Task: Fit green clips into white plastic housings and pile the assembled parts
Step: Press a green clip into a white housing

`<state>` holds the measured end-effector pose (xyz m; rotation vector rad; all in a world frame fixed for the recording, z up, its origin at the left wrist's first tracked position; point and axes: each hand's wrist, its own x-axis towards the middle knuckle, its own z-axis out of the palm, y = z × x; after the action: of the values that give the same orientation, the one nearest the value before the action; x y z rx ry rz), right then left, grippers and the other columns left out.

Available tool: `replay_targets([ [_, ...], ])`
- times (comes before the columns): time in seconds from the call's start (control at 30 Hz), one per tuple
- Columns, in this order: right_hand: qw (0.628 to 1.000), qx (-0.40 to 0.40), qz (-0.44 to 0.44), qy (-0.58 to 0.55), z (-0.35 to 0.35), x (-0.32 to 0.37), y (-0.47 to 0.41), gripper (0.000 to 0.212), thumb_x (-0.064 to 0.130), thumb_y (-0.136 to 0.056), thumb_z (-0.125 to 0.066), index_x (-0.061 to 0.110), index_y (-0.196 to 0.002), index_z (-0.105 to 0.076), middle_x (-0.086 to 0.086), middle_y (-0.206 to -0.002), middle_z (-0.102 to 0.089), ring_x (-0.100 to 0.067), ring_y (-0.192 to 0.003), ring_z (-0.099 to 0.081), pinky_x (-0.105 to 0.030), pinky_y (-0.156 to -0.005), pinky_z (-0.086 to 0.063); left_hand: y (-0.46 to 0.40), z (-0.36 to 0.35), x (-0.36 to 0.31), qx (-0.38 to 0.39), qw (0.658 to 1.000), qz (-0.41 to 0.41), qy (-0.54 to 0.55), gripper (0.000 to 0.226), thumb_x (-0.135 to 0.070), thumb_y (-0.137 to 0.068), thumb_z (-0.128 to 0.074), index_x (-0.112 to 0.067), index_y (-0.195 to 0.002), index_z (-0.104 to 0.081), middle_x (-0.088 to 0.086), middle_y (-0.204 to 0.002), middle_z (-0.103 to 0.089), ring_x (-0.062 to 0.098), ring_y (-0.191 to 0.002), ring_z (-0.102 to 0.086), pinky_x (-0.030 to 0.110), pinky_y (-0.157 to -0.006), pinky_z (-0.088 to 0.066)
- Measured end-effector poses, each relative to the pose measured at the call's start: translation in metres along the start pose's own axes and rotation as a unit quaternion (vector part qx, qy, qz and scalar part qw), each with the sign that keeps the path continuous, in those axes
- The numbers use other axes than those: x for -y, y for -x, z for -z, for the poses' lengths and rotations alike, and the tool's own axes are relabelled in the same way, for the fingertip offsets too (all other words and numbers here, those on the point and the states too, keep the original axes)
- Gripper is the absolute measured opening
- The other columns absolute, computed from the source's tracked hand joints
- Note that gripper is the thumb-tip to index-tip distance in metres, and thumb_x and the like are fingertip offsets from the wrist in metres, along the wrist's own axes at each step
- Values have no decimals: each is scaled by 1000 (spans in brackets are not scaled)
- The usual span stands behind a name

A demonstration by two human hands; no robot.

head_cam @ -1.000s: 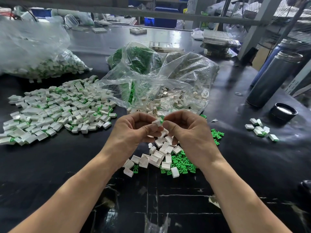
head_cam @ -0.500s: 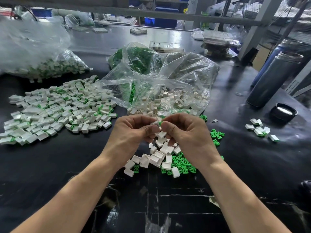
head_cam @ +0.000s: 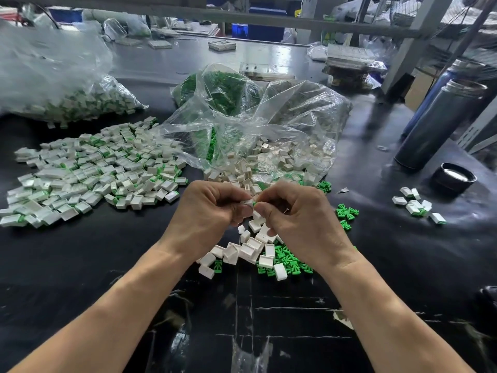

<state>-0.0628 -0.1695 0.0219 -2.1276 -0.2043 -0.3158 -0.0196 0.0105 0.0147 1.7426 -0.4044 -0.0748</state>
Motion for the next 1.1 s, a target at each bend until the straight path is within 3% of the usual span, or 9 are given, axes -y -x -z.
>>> replay_targets([
  [0.17,1000,-10,-3,11,-5,-2,1,4,12,-92,-77,15,-89,-78,4,-71,-69,-18,-64,-67,-43,-63,-58,-1,0,5,0,998,-17,-57,23,5,-84,-78,-18,-84,-82,2,-75,-77,7,-65,-68,26,-65,-60],
  [0.33,995,-53,-41,-68,-10,-6,-3,18,4,-88,-78,21,-80,-78,1,-69,-72,-20,-57,-67,-47,-59,-59,-1,-4,4,-18,999,14,26,22,7,-82,-78,-15,-82,-81,5,-72,-76,6,-60,-67,16,-58,-53],
  [0.57,970,-100,-64,-212,-18,-3,-3,32,-5,-88,-73,25,-77,-79,3,-64,-73,-11,-51,-60,-27,-51,-56,0,-11,1,-39,990,36,127,15,-1,-83,-78,-15,-81,-81,14,-76,-76,17,-63,-66,24,-62,-60],
  [0.77,960,-101,-79,-248,-18,-5,-4,26,-7,-92,-68,16,-85,-78,1,-67,-73,-12,-54,-60,-27,-53,-57,0,-9,4,-28,991,28,130,12,-18,-82,-77,-16,-93,-83,10,-77,-76,16,-66,-66,22,-62,-57],
  [0.93,959,-92,-104,-248,-19,-5,-3,19,-3,-91,-72,14,-83,-76,-1,-67,-73,-13,-53,-62,-29,-52,-59,-2,-8,10,-18,994,25,103,15,-12,-89,-76,-14,-102,-81,3,-76,-76,11,-64,-62,20,-61,-54],
  [1.1,948,-77,-134,-278,-17,-2,-4,9,7,-94,-72,7,-85,-73,-1,-69,-72,-16,-54,-62,-30,-50,-59,-3,-8,13,-31,995,6,96,12,-9,-87,-79,-20,-91,-80,11,-85,-77,17,-69,-67,25,-65,-59],
])
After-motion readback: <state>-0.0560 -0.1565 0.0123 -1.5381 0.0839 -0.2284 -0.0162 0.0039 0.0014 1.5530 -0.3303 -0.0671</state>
